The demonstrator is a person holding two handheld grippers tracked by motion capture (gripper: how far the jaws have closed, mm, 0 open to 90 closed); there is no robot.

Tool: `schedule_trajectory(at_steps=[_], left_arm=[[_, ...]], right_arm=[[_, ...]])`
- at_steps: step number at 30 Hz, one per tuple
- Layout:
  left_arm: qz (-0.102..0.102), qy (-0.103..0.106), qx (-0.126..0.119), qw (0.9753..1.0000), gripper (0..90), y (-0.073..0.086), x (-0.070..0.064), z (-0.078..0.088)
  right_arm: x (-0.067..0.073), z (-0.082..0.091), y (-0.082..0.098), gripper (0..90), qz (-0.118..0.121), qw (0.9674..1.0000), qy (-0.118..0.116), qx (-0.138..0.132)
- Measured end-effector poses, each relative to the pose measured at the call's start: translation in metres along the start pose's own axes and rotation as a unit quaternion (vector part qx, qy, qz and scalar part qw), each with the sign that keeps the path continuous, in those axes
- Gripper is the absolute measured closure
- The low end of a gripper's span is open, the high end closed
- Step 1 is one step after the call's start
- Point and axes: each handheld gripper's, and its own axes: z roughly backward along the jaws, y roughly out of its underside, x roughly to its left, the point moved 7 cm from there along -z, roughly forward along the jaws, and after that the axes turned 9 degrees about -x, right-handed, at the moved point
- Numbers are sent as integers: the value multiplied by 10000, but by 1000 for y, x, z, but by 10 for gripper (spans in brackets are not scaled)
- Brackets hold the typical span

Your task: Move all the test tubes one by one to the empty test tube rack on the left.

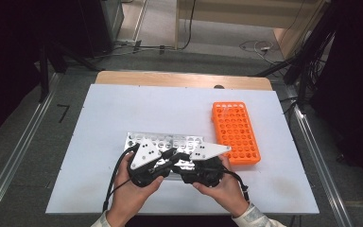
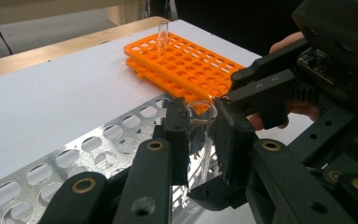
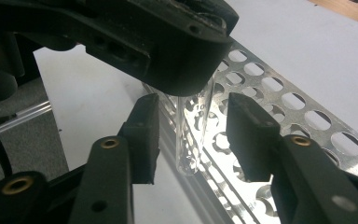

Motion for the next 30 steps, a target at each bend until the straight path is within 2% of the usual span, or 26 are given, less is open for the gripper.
schedule_trajectory(at_steps=[6, 9, 30], left_arm=[[-13, 9, 36, 10000, 761, -1, 0, 1], [1, -1, -1, 10000, 761, -2, 1, 2], [47, -68, -91, 9999, 762, -9, 9, 10]], right_arm=[[-1, 1, -1, 347, 7, 10000, 77, -43], [-1, 2, -2, 297, -9, 9999, 113, -70], [-14, 22, 4, 281, -73, 9992, 331, -189]])
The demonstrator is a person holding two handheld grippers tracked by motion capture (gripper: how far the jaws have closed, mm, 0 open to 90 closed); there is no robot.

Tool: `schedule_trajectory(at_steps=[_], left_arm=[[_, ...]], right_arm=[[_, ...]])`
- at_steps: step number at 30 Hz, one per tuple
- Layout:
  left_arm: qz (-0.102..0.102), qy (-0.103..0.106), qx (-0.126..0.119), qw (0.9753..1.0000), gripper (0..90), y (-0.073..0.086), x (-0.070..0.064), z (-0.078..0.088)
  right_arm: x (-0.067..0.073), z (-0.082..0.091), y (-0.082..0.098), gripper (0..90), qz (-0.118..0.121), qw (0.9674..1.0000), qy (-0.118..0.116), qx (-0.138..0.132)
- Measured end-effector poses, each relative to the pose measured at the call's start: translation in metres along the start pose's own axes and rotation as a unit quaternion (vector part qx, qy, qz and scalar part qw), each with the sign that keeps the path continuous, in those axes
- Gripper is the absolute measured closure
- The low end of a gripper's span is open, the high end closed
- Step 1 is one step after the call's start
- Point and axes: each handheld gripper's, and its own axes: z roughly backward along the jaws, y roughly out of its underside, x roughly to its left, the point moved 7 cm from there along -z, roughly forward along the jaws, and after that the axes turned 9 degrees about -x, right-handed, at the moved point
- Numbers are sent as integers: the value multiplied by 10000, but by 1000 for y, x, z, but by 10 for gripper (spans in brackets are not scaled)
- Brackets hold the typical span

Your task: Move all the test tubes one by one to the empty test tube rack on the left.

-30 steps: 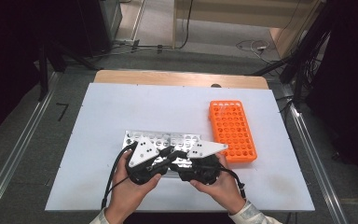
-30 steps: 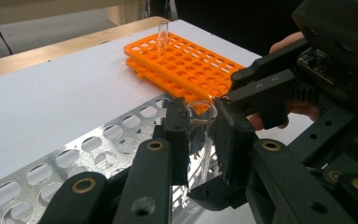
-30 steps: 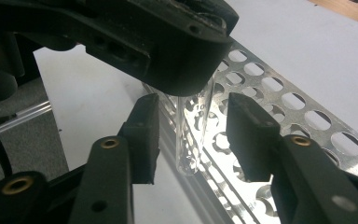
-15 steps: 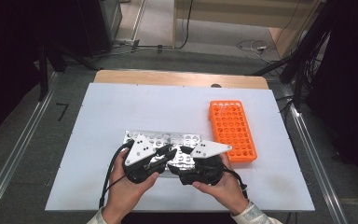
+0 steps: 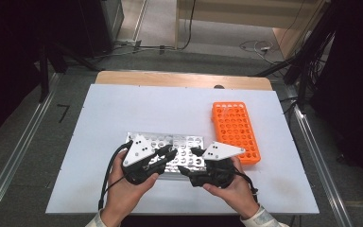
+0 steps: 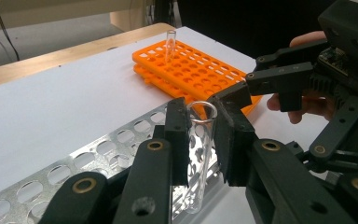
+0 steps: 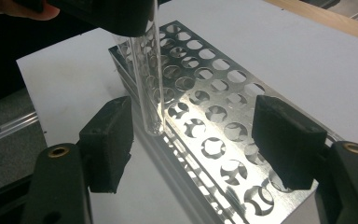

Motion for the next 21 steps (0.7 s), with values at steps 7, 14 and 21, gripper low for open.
schedule_trajectory(at_steps=[7, 14, 21], left_arm=[[-2, -30, -9, 10000, 762, -1, 2, 2], [22, -59, -49, 10000, 762, -3, 4, 4], [25, -102, -70, 9999, 762, -4, 8, 7]], right_arm=[[-5, 8, 4, 281, -70, 9999, 105, 4], [-9, 15, 6, 264, -108, 9998, 165, -26], [-14, 21, 8, 260, -140, 9996, 224, -54]])
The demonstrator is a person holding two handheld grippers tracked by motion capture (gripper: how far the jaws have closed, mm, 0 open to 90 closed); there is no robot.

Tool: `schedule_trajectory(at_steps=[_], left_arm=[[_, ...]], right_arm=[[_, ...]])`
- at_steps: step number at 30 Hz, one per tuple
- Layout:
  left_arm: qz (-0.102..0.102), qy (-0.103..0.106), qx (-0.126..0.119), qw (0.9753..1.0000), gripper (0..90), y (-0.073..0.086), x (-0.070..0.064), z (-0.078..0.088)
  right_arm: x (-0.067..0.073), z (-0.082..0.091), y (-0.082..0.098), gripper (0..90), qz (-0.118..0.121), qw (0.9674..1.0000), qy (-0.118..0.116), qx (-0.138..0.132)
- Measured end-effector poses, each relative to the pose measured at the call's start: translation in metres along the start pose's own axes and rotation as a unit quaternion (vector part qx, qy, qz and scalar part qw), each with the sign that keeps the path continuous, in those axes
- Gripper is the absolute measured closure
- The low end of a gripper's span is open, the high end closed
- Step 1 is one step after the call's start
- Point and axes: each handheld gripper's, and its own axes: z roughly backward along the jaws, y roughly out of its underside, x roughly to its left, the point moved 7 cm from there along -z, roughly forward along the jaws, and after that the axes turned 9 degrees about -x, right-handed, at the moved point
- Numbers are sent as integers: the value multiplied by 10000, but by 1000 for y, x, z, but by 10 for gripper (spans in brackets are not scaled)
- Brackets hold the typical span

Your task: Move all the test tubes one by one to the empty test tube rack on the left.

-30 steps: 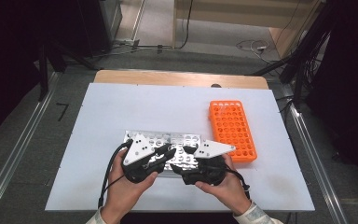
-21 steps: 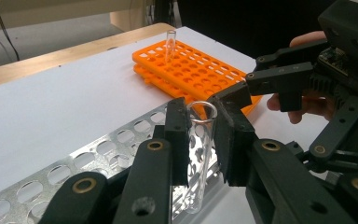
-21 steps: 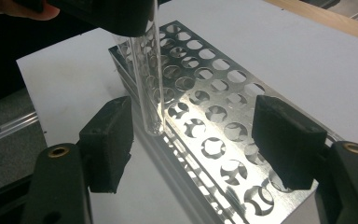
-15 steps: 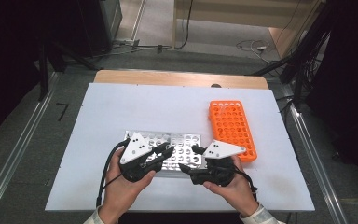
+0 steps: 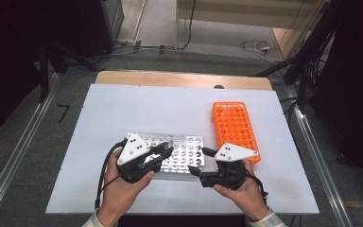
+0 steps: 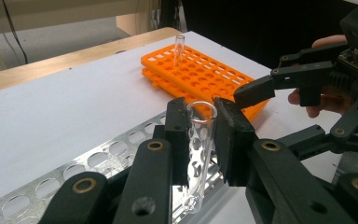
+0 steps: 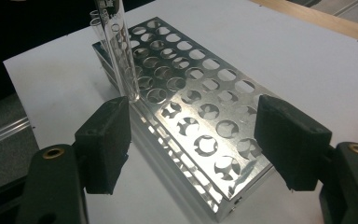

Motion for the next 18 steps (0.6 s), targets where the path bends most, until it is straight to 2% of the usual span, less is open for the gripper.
schedule_trajectory(at_steps=[18], left_arm=[[61, -114, -116, 9998, 762, -5, 8, 6]], right_arm=[[-17, 18, 7, 260, -184, 9995, 249, -30]])
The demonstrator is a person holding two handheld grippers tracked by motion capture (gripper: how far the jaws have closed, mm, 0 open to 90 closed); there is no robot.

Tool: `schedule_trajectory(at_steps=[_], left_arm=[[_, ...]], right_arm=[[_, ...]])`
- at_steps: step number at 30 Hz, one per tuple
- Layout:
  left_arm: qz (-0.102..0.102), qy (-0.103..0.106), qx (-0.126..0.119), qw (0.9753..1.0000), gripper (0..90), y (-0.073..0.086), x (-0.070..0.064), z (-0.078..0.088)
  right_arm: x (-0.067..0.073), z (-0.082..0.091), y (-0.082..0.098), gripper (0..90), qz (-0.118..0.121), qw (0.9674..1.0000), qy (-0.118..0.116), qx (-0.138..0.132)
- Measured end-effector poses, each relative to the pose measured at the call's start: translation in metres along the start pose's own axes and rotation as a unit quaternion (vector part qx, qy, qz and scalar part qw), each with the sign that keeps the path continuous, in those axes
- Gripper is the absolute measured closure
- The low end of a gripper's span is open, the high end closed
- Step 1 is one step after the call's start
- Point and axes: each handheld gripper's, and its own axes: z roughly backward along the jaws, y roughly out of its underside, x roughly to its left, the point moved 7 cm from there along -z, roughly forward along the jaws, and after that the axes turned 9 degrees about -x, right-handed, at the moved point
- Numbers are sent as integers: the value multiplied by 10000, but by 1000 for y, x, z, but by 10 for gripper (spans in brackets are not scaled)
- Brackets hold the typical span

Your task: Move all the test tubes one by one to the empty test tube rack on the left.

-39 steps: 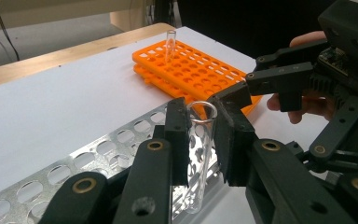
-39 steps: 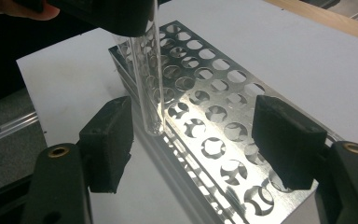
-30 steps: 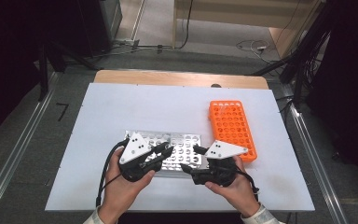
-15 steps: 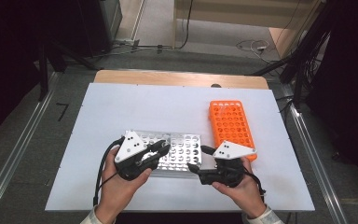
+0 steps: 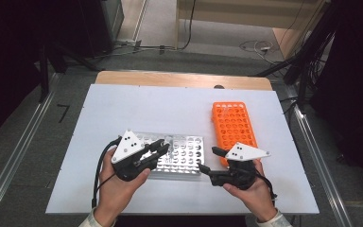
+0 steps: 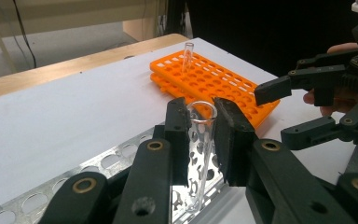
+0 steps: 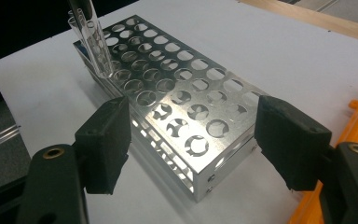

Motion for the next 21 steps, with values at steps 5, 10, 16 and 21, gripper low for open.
schedule_trajectory(at_steps=[5, 10, 16, 21], left_arm=[[30, -22, -14, 10000, 762, -1, 3, 1], [58, -45, -46, 10000, 762, -2, 6, 3], [69, -79, -53, 9999, 762, -3, 8, 5], [77, -96, -63, 9999, 762, -4, 10, 6]], right_arm=[[-4, 4, 0, 261, -34, 10000, 53, -33], [-6, 7, 0, 261, -62, 9999, 77, -64], [-9, 9, 0, 261, -92, 9999, 109, -76], [-10, 9, 0, 261, -102, 9998, 116, -83]])
